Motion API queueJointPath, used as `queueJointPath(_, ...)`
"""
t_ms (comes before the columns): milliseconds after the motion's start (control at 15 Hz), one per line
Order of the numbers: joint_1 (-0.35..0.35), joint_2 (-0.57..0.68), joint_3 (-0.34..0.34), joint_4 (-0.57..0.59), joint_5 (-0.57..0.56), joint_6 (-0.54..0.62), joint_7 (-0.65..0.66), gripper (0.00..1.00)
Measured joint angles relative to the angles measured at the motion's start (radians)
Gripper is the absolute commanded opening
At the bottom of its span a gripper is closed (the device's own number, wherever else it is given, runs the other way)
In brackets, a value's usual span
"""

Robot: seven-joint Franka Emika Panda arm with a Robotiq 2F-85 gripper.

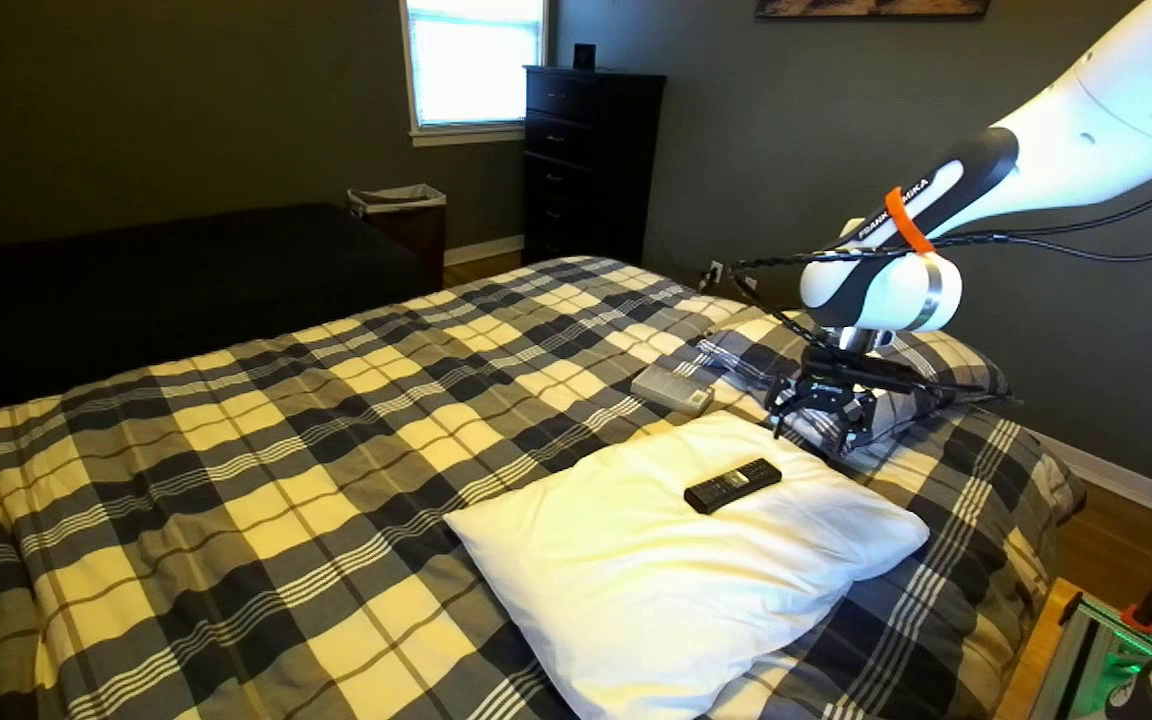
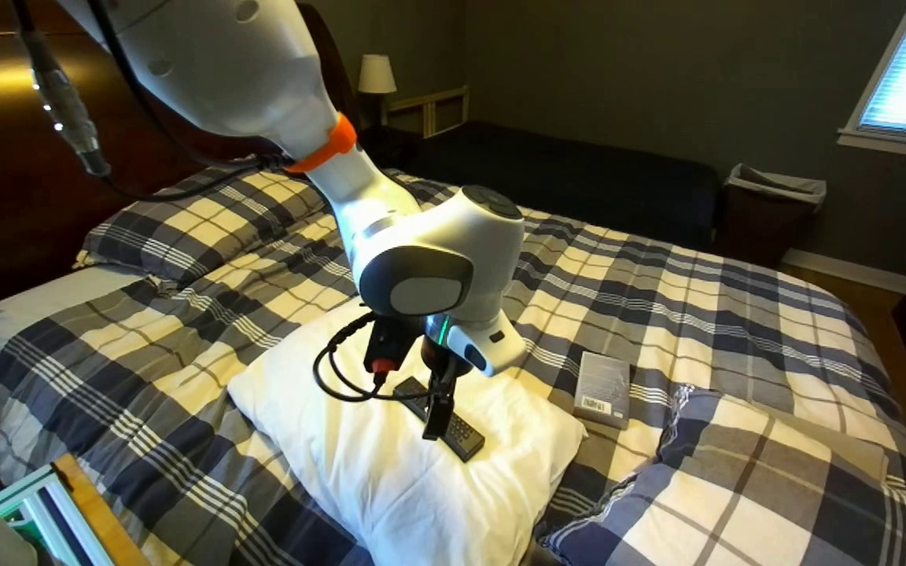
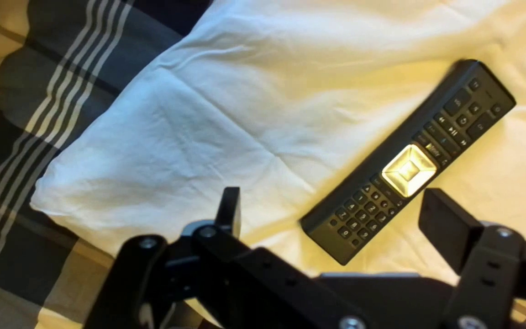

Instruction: Move the top pillow to the right, then put the remote on the bed

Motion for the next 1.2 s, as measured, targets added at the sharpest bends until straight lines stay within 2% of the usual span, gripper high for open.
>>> queueJointPath(267,0.026,0.035,0.021,-0.009,0.08,0.076,0.041,1.0)
queueJointPath(800,0.041,0.155,0.047,0.038,0.156,0.172,0.068,1.0)
queueJointPath(1200,0.043,0.247,0.074,0.117,0.176,0.179,0.067,1.0)
